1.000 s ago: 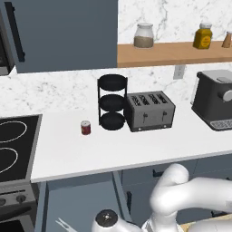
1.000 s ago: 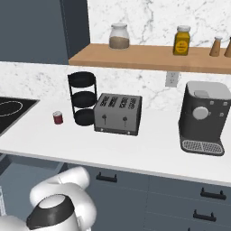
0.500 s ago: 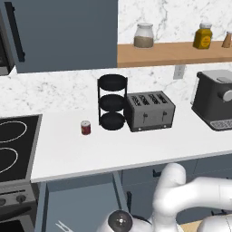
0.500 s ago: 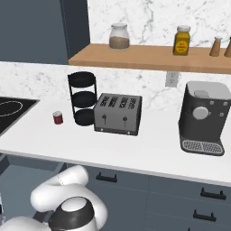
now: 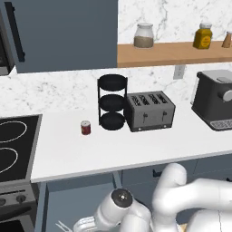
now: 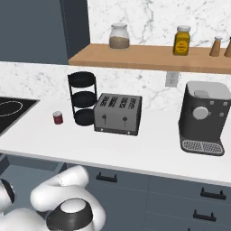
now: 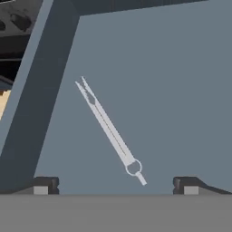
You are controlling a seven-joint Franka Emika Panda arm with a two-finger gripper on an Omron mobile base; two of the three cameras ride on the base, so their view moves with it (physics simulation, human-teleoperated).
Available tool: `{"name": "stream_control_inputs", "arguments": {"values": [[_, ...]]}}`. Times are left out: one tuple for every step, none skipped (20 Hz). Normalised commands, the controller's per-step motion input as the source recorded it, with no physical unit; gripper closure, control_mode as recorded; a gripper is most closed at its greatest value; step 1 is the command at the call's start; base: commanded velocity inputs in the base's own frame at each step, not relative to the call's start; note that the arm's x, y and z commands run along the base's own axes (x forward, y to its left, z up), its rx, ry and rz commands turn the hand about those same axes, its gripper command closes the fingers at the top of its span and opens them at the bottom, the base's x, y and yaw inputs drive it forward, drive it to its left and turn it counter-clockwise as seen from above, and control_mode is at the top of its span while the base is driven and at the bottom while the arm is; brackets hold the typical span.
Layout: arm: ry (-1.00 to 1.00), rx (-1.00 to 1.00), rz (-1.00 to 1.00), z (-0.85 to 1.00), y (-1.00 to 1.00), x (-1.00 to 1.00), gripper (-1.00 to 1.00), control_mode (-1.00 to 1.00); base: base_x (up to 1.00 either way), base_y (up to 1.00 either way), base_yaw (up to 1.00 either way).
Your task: Pick the tongs from the drawer and place it on the counter.
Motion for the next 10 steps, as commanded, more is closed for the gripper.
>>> {"name": "stream_control_inputs", "arguments": {"values": [[0.27, 0.00, 0.07, 0.00, 0.16, 0.44, -1.00, -1.00, 0.00, 0.00, 0.00], [0.28, 0.00, 0.09, 0.00, 0.14, 0.41, -1.00, -1.00, 0.00, 0.00, 0.00], [0.27, 0.00, 0.09, -0.05, 0.24, 0.34, -1.00, -1.00, 0.00, 0.00, 0.00], [0.28, 0.00, 0.09, -0.04, 0.31, 0.31, -1.00, -1.00, 0.00, 0.00, 0.00], [0.21, -0.01, 0.09, -0.05, 0.32, 0.24, -1.00, -1.00, 0.00, 0.00, 0.00], [0.15, -0.03, 0.11, -0.06, 0.34, 0.00, -1.00, -1.00, 0.00, 0.00, 0.00], [0.11, -0.05, 0.13, -0.14, 0.36, 0.00, -1.00, -1.00, 0.00, 0.00, 0.00], [0.09, -0.07, 0.12, -0.16, 0.33, 0.00, -1.00, -1.00, 0.00, 0.00, 0.00], [0.00, -0.14, 0.10, -0.18, 0.26, 0.00, -1.00, -1.00, 0.00, 0.00, 0.00], [0.00, -0.16, 0.06, -0.20, 0.18, 0.00, -1.00, -1.00, 0.00, 0.00, 0.00]]}}
